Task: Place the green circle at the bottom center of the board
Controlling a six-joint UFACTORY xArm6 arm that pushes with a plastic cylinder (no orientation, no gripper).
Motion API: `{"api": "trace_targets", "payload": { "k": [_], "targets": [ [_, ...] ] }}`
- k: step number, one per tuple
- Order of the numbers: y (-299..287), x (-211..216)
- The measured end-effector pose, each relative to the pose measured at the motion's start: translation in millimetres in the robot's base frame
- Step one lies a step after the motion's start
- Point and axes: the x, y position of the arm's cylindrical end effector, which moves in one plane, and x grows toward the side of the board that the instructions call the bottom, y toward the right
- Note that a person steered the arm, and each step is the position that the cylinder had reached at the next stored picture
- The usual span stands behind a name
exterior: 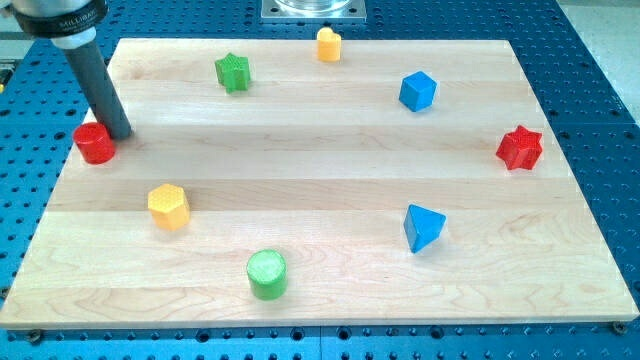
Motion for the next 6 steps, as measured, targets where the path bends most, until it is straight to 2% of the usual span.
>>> {"api": "trace_targets", "payload": {
  "k": [1,3,5,6],
  "targets": [
    [16,-19],
    [130,-30],
    [154,10],
    [210,46]
  ]
}}
